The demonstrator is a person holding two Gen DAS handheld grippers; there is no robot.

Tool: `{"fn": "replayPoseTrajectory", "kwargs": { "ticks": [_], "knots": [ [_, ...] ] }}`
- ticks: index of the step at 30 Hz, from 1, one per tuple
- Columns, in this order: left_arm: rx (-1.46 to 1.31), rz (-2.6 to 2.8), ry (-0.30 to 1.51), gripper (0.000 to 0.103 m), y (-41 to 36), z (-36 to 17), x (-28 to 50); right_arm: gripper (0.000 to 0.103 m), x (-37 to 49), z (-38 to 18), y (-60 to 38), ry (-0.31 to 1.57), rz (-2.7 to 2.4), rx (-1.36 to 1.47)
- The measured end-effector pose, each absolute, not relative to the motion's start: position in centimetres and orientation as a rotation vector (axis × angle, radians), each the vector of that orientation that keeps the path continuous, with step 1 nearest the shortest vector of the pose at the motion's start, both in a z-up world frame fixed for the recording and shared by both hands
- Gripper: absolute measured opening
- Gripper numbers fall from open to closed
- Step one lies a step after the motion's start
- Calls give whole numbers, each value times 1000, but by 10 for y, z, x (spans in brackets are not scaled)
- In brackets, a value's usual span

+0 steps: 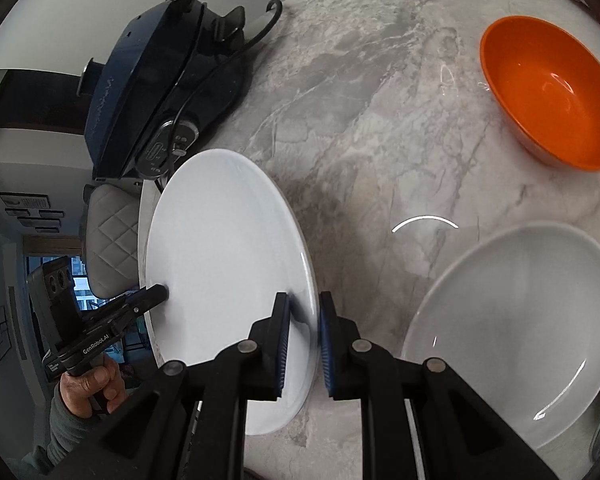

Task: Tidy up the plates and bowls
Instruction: 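Carry the white plate with both grippers and set it down on the table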

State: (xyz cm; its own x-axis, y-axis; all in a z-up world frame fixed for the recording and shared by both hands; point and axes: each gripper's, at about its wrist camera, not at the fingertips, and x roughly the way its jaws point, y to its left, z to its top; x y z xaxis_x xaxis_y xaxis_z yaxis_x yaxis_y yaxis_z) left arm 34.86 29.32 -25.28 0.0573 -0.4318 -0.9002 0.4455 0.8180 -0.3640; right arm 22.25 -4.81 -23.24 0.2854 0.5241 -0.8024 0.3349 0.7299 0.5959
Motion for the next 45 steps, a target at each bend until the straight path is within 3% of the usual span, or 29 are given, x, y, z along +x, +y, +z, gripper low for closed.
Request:
{"fn": "replayPoseTrajectory", "kwargs": {
  "ticks": [8, 19, 37, 42, 43, 45],
  "knots": [
    [43, -705, 1376, 19, 318, -245, 261, 17, 139, -217, -15, 1273, 100, 827],
    [31, -632, 1451, 20, 320, -297, 138, 17, 49, -271, -15, 1330, 84, 863],
    [43, -530, 1438, 23, 323, -333, 111, 19, 36, -291, -6, 1358, 141, 705],
    [60, -505, 1436, 28, 326, -331, 108, 22, 45, -290, 4, 1358, 181, 666],
    [63, -485, 1425, 32, 329, -328, 107, 29, 45, -289, 4, 1354, 184, 661],
    [40, -447, 1384, 60, 336, -317, 103, 51, 44, -283, 2, 1335, 153, 651]
  ]
}}
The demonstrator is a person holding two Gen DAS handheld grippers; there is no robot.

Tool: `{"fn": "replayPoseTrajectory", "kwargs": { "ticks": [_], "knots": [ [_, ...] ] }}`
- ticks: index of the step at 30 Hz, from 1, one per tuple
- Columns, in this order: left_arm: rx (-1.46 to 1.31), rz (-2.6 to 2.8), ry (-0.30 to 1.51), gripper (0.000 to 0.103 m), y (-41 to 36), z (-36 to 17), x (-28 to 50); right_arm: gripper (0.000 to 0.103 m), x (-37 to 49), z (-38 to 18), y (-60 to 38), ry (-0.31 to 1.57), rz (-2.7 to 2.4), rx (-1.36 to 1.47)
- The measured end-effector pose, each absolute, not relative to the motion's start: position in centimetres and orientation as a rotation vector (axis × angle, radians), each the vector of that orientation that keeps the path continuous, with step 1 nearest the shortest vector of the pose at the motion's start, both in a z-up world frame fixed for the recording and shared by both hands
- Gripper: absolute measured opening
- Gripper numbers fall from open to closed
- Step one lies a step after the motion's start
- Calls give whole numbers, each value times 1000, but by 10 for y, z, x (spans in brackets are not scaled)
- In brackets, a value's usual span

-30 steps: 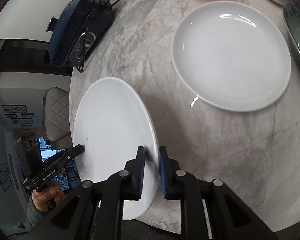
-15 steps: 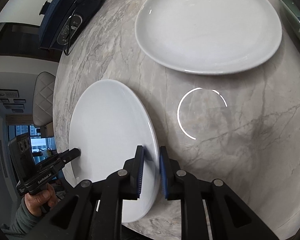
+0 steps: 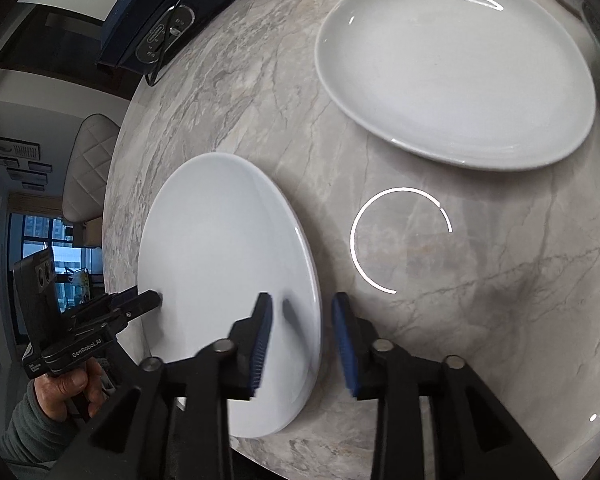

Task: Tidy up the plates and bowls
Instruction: 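Carry the white plate with both grippers and set it down on the table, then move both grippers to the second white plate and grasp its rim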

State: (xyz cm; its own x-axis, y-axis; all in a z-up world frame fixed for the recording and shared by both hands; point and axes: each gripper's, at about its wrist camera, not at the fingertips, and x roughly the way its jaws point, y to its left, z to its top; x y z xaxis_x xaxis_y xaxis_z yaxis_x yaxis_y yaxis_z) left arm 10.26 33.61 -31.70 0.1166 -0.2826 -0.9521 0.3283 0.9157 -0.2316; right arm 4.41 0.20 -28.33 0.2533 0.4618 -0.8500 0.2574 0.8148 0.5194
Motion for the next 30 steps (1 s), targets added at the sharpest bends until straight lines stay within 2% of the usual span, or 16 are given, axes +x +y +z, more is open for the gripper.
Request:
{"fn": "replayPoseTrajectory", "kwargs": {
  "ticks": [1, 4, 6, 7, 8, 10, 14, 17, 22, 30],
  "knots": [
    [20, -427, 1352, 60, 341, -307, 101, 62, 41, -278, -1, 1314, 142, 649],
    [-75, -401, 1282, 62, 359, -277, 95, 67, 24, -260, -10, 1221, 163, 695],
    [-190, -418, 1238, 71, 366, -258, 88, 78, 5, -248, -17, 1133, 217, 768],
    [-256, -437, 1223, 73, 366, -250, 85, 89, -8, -243, -20, 1084, 244, 814],
    [-320, -464, 1214, 77, 363, -245, 82, 94, -20, -240, -23, 1043, 271, 859],
    [-397, -517, 1228, 79, 351, -243, 75, 98, -46, -241, -28, 1001, 280, 945],
    [-360, -711, 1333, 80, 287, -239, 56, 98, -87, -261, -37, 986, 182, 1100],
    [-244, -832, 1344, 103, 250, -230, 50, 95, -107, -274, -47, 975, 61, 1212],
    [-112, -880, 1306, 103, 221, -214, 46, 95, -130, -259, -60, 871, -70, 1230],
    [-146, -798, 1298, 103, 239, -223, 95, 95, -141, -252, -62, 771, -184, 1286]
  ]
}}
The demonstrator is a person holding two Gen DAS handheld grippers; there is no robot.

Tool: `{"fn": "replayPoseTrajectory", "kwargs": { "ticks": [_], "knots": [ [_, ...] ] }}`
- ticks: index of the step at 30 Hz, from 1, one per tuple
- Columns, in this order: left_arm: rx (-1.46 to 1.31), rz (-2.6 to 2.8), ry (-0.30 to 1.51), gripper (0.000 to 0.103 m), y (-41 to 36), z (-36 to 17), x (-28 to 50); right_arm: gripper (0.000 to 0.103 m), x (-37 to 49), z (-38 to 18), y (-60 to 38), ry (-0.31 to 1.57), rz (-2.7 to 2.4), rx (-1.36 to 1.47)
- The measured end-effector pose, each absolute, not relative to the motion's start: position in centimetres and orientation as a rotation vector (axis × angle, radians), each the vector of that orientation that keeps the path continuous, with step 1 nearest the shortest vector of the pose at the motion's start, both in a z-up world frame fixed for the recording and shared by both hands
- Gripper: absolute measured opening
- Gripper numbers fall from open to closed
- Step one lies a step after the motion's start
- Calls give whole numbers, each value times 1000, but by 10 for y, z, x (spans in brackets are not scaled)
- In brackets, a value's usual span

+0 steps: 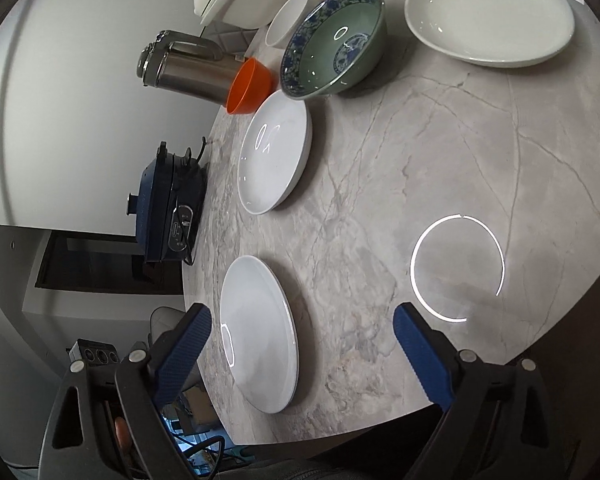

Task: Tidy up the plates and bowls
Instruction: 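Move both grippers to the second white plate and grasp its rim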

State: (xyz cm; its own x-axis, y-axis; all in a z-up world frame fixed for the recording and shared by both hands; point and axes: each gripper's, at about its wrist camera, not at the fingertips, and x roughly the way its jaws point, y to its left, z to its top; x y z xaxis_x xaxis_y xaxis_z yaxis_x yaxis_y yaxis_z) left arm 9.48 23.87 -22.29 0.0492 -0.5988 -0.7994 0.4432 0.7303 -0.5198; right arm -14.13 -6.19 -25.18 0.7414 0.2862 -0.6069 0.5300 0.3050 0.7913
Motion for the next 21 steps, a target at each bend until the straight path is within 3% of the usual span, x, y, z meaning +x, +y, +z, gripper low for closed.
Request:
{"fn": "replayPoseTrajectory", "kwargs": {
  "ticks": [6, 9, 11, 16, 21],
  "knots": [
    [34, -792, 1333, 101, 190, -227, 182, 94, -112, -243, -88, 713, -223, 1268],
    [146, -807, 1307, 101, 146, -230, 225, 85, -84, -254, -111, 695, -252, 1305],
    [265, -855, 1302, 101, 108, -236, 244, 73, -67, -262, -125, 689, -287, 1332],
    [542, -922, 1270, 100, 38, -266, 272, 72, -42, -274, -141, 673, -337, 1390],
    [634, -966, 1316, 87, 8, -298, 288, 72, -30, -289, -138, 681, -348, 1421]
  ]
}}
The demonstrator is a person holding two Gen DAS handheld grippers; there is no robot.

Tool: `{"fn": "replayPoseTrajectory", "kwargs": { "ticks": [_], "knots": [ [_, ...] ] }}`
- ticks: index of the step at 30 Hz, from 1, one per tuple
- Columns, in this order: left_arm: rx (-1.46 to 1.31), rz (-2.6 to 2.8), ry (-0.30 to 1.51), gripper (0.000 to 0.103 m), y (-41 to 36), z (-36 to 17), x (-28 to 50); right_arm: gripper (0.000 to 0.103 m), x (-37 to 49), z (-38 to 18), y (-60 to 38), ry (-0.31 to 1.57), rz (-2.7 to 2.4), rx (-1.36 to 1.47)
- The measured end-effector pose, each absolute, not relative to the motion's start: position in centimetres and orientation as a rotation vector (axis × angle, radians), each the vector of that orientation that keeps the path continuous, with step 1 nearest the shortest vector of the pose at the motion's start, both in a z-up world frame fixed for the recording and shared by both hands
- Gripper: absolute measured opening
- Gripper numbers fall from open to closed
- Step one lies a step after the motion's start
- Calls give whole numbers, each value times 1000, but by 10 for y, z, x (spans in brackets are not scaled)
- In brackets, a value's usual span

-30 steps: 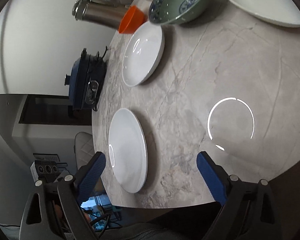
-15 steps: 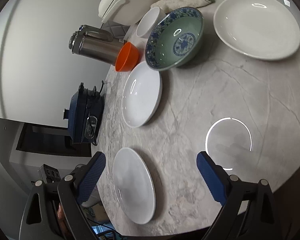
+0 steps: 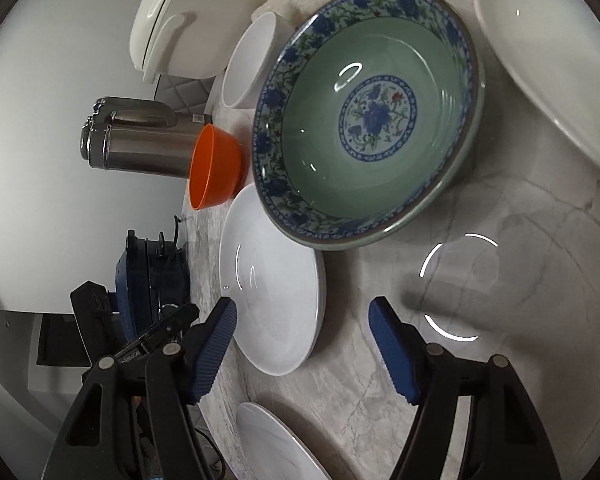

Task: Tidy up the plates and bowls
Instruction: 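Move both grippers to the second white plate and grasp its rim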

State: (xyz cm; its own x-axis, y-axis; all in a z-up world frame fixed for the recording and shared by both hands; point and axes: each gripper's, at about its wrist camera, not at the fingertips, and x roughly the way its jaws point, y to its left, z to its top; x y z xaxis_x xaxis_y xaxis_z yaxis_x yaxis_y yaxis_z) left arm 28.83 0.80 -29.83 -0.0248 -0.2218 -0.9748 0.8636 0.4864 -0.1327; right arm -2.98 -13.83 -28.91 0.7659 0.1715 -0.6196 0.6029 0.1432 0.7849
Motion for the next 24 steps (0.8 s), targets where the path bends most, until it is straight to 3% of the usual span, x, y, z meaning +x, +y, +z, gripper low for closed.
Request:
{"fn": "replayPoseTrajectory", "kwargs": {
  "ticks": [5, 7, 9, 12, 16, 20, 21, 24],
  "knots": [
    [655, -1026, 1356, 80, -6, -322, 296, 68, -29, -303, -136, 671, -369, 1463],
    [655, -1051, 1373, 70, -10, -329, 298, 67, -32, -304, -139, 638, -372, 1473],
    [668, -1063, 1391, 52, -12, -336, 299, 64, -30, -305, -141, 627, -375, 1480],
    [680, -1071, 1412, 41, -13, -343, 297, 60, -26, -305, -143, 625, -381, 1477],
    [666, -1089, 1407, 39, -16, -348, 298, 46, -17, -305, -146, 645, -384, 1465],
    [659, -1129, 1420, 17, -23, -350, 293, 17, -13, -312, -148, 670, -388, 1482],
    [670, -1139, 1416, 11, -25, -350, 290, 14, -10, -313, -148, 684, -376, 1483],
    [702, -1126, 1390, 12, -32, -352, 280, 12, -6, -313, -147, 697, -368, 1472]
  ]
}}
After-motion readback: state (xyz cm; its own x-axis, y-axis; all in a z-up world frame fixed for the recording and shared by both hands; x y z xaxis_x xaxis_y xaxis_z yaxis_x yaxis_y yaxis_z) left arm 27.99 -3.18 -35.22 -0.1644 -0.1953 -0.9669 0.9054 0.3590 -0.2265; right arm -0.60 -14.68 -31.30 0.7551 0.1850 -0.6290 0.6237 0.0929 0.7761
